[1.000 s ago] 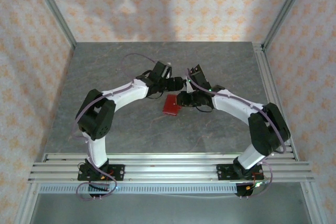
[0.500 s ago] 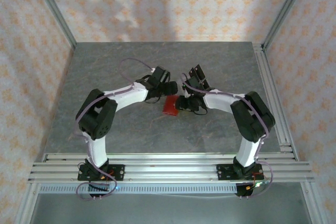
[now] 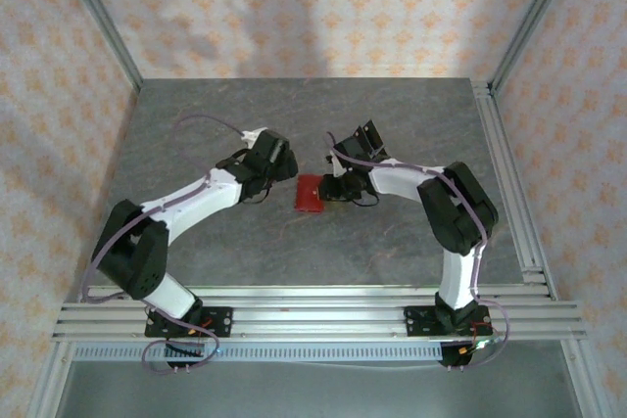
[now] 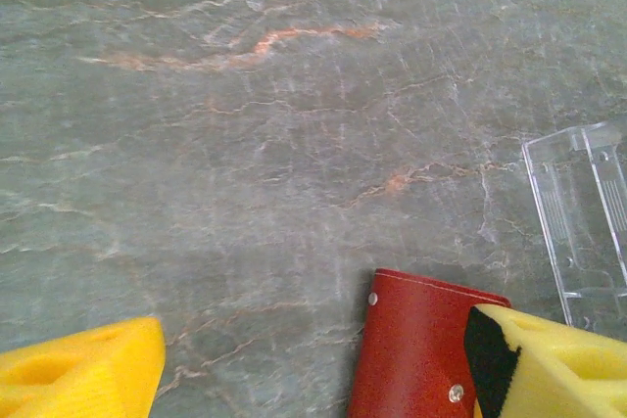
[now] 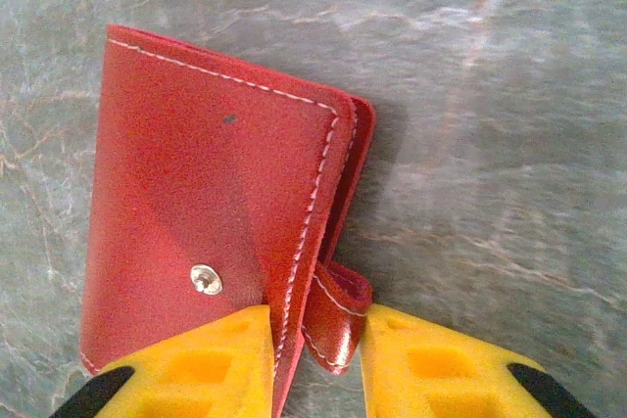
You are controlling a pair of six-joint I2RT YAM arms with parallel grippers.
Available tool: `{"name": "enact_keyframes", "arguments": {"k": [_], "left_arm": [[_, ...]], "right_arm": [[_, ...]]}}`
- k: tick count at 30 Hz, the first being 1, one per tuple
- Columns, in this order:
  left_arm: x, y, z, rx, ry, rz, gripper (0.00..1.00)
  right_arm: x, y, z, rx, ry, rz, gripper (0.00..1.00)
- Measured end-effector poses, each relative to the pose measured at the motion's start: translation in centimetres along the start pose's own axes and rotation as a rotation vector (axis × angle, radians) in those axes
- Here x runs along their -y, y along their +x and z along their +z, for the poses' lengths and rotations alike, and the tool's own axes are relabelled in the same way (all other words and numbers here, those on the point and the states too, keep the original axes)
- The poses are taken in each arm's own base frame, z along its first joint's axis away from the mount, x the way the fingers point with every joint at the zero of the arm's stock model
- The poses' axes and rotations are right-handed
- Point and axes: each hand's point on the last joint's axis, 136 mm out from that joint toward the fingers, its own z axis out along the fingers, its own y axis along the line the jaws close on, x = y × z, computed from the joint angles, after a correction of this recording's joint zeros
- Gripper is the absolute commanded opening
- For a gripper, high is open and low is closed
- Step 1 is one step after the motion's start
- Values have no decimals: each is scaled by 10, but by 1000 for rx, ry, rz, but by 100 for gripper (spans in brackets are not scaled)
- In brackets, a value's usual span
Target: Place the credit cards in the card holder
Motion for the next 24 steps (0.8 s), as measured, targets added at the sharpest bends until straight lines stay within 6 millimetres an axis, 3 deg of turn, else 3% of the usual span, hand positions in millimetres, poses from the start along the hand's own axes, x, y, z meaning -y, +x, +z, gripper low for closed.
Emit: {"name": "enact_keyframes", "arguments": {"k": [9, 13, 18, 24], "left_arm": [[-17, 3, -25, 20, -1, -25, 82], [-23, 11, -26, 5, -3, -24, 82], [-25, 29, -20, -46, 22, -15, 82], [-7, 39, -13, -89, 120, -19, 82]], "right_arm": [[-36, 31, 10, -104, -16, -182, 26], [-44, 45, 9, -137, -26, -213, 40], [-40, 66, -14, -146, -28, -159, 46], [-43, 42, -49, -29, -32, -74, 46]]}}
